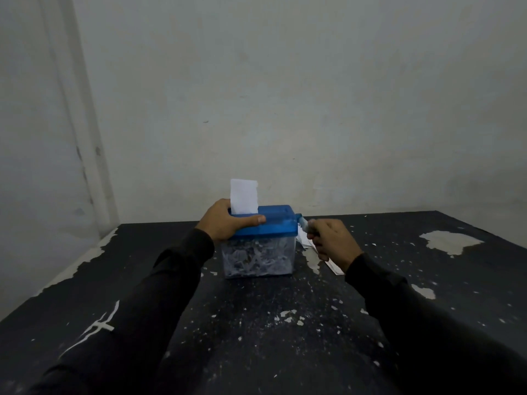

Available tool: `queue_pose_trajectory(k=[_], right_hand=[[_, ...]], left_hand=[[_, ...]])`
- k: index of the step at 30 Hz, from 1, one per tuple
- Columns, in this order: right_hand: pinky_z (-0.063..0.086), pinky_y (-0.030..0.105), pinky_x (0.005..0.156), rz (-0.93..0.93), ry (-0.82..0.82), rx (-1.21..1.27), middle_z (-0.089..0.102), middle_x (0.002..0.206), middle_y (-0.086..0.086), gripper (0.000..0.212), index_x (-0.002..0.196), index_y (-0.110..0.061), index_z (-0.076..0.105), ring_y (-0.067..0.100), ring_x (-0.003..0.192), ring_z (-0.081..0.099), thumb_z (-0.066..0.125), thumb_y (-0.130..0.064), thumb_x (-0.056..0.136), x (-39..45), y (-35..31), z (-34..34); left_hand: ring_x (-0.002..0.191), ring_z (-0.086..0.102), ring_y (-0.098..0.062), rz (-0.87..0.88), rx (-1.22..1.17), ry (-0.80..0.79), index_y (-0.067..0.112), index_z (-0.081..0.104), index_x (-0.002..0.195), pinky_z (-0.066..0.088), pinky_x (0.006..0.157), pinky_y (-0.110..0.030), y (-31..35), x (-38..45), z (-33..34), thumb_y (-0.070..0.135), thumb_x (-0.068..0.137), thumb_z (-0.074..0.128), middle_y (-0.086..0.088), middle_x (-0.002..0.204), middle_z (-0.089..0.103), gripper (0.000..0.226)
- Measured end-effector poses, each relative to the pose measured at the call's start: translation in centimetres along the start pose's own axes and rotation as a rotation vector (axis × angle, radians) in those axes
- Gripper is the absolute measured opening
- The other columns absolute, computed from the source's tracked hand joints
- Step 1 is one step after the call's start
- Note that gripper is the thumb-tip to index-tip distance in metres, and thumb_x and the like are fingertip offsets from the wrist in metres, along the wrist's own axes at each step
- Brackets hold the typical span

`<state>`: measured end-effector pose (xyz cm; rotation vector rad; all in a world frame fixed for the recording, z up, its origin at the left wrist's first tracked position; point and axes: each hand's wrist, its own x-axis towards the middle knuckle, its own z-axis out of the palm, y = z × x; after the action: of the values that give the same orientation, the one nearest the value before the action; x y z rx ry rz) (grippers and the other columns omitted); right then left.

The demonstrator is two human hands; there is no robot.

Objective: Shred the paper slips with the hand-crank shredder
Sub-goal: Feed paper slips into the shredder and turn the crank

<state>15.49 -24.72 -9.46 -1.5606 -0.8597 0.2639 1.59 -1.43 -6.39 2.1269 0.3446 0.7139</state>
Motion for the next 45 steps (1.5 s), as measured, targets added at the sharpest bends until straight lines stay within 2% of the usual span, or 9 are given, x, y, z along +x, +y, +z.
queue_pose_trajectory(k=[4,8,13,17,19,28,34,39,45], right_hand=[[0.036,0.021,0.045,-0.196,0.103,0.019,0.043,0.055,-0.011,0.045,0.073,-0.013,0.057,0.007,0.048,0.038,0.045,-0.040,0.106,0.8,-0.6,0.7],[0.049,0.020,0.062,-0.295,0.226,-0.034,0.061,0.059,-0.001,0.053,0.067,-0.007,0.061,0.010,0.055,0.055,0.047,-0.040,0.106,4.1,-2.0,1.4],[0.049,0.033,0.060,-0.154,0.280,-0.103,0.055,0.054,0.000,0.066,0.062,-0.005,0.057,0.016,0.052,0.052,0.053,-0.061,0.096,9.4,-1.2,1.5],[0.039,0.028,0.056,-0.080,0.338,-0.193,0.051,0.066,0.001,0.049,0.071,-0.014,0.049,0.016,0.060,0.047,0.058,-0.055,0.096,11.5,0.0,2.0],[0.044,0.029,0.059,-0.064,0.336,-0.209,0.057,0.075,0.003,0.039,0.079,-0.014,0.052,0.018,0.067,0.052,0.060,-0.048,0.097,11.6,1.1,2.2],[0.037,0.029,0.057,0.042,0.204,-0.355,0.053,0.067,0.003,0.042,0.064,-0.015,0.049,0.018,0.064,0.046,0.048,-0.026,0.105,7.8,5.0,2.2],[0.039,0.030,0.057,0.044,0.191,-0.339,0.054,0.063,0.004,0.052,0.065,-0.013,0.052,0.017,0.059,0.047,0.039,-0.040,0.108,2.3,5.3,2.0],[0.032,0.027,0.052,-0.064,0.310,-0.063,0.044,0.061,0.000,0.036,0.072,-0.013,0.056,0.011,0.055,0.037,0.047,-0.029,0.103,0.6,1.7,2.3],[0.027,0.021,0.042,-0.090,0.129,0.058,0.035,0.056,-0.007,0.037,0.077,-0.012,0.057,0.009,0.048,0.030,0.047,-0.033,0.106,1.7,-1.7,0.7]], left_hand=[[0.089,0.070,-0.011,0.013,-0.005,-0.015,0.018,0.073,0.109,0.048,0.064,-0.012,0.3,0.0,0.0,0.058,0.067,0.084,0.005,0.100,0.074,0.059],[0.086,0.071,-0.011,0.026,0.011,-0.027,0.018,0.074,0.106,0.049,0.064,-0.014,0.1,0.0,0.1,0.062,0.063,0.083,0.003,0.098,0.075,0.062],[0.082,0.070,-0.008,0.029,0.018,-0.020,0.018,0.073,0.105,0.049,0.064,-0.014,-0.1,0.1,0.1,0.055,0.067,0.086,0.003,0.095,0.075,0.055],[0.086,0.070,-0.008,0.045,-0.001,-0.025,0.019,0.072,0.108,0.051,0.068,-0.016,-0.1,0.1,0.0,0.059,0.064,0.085,0.003,0.100,0.074,0.061],[0.089,0.070,-0.010,0.048,-0.009,-0.032,0.019,0.071,0.110,0.051,0.069,-0.016,0.0,0.0,0.1,0.057,0.065,0.084,0.003,0.101,0.074,0.061],[0.081,0.069,-0.002,0.026,-0.020,-0.029,0.021,0.071,0.111,0.050,0.062,-0.010,-0.2,-0.1,0.2,0.054,0.069,0.085,0.007,0.101,0.073,0.055],[0.090,0.070,-0.012,0.016,0.011,-0.031,0.019,0.072,0.111,0.052,0.072,-0.023,-0.1,0.1,0.0,0.063,0.062,0.084,0.004,0.102,0.074,0.068],[0.091,0.068,-0.010,0.026,0.027,-0.051,0.020,0.071,0.110,0.050,0.069,-0.018,0.2,0.2,-0.1,0.057,0.065,0.084,0.005,0.102,0.073,0.060],[0.076,0.067,-0.001,0.035,0.052,-0.063,0.017,0.072,0.100,0.048,0.065,-0.016,0.2,0.3,-0.1,0.051,0.069,0.086,0.001,0.093,0.073,0.048]])
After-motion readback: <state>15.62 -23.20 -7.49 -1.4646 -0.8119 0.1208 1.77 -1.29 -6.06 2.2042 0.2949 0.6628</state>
